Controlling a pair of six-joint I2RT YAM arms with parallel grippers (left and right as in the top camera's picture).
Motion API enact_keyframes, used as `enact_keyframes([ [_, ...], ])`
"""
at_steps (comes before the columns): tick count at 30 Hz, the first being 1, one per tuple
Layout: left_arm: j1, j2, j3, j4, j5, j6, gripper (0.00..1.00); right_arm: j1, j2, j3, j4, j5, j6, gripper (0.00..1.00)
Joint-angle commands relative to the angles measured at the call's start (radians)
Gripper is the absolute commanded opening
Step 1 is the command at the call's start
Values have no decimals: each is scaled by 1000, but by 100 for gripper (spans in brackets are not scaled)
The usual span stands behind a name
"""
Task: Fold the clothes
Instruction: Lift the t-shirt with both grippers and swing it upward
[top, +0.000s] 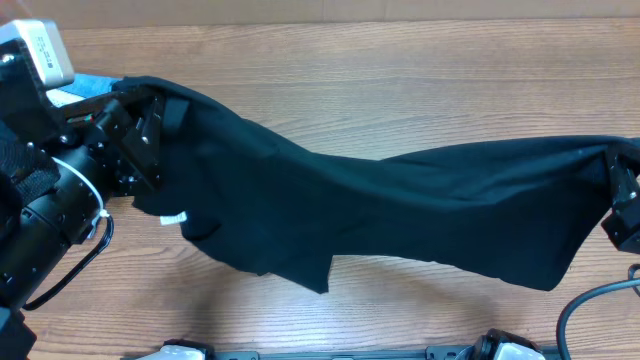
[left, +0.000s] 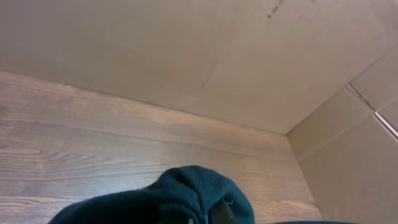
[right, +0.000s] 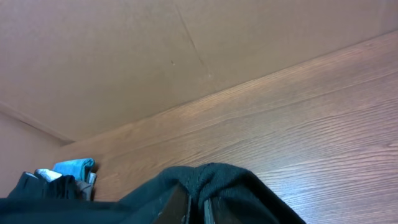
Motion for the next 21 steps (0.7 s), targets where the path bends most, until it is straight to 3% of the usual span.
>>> enact_keyframes([
  [1, 12, -25, 2, 9, 27, 4, 4, 5, -2, 2, 5, 5, 27, 4],
  [8, 12, -135, 2, 19, 34, 2, 4, 5, -49, 2, 5, 14, 45, 4],
  [13, 12, -37, 2, 77, -87, 21, 4, 5, 119, 2, 5, 4, 45, 4],
  [16, 12, 137, 2, 195, -85, 36, 4, 5, 298, 2, 60, -51, 37, 4],
  [21, 122, 452, 2, 636, 82, 48, 4, 8, 550, 2, 401, -164, 54, 4],
])
